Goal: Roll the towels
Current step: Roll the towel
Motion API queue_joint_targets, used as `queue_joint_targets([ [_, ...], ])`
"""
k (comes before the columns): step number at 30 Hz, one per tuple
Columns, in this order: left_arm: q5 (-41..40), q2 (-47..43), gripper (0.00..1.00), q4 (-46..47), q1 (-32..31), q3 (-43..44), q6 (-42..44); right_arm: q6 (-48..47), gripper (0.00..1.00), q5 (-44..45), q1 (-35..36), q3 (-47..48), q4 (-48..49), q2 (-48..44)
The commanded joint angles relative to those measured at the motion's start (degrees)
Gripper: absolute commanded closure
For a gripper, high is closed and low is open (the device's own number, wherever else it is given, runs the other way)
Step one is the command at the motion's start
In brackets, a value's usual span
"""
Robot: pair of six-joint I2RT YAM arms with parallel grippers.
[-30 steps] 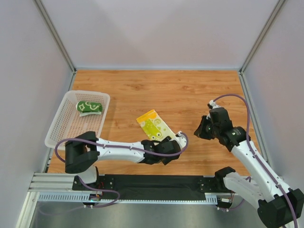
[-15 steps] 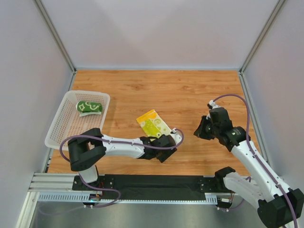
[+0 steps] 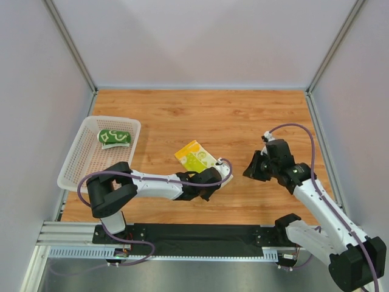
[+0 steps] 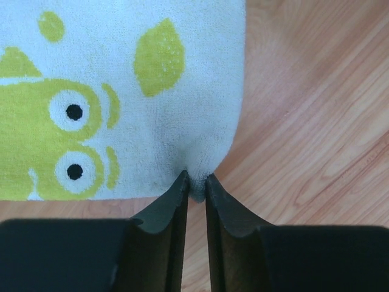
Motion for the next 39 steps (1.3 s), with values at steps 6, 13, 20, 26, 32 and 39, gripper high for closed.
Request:
queue_joint_targets([
  [6,4.7,-0.7,0.92,-1.5,0.8,-3.7,-3.4,7.3,0.65,-13.6,-0.2,-8.9,17.6,7.9],
  [13,5.7,-3.8,0.92,-2.3,1.3,-3.6,-4.1,10.3,0.63,-16.8,-0.2,-10.3,24.9,15.8],
  [20,5.5,-6.3,0.92,-3.7,1.7,-3.4,-4.2,9.7,0.49,-15.5,-0.2,-10.7,26.5,21.2],
  [26,5.9,-7.9,0.92,-3.7,2.0,-4.0,-4.4,10.0,0.44,-15.2,-0.2,-11.5,27.7,23.1],
  [32,6.6,-8.9,0.92,-3.0,2.4,-4.5,-4.7,11.0,0.44,-17.1,-0.3,-12.6,31.0,26.0],
  [39,7.2,-9.1,0.92,-2.7,2.6,-4.5,-4.8,12.1,0.45,-19.5,-0.2,-13.8,34.9,28.3],
])
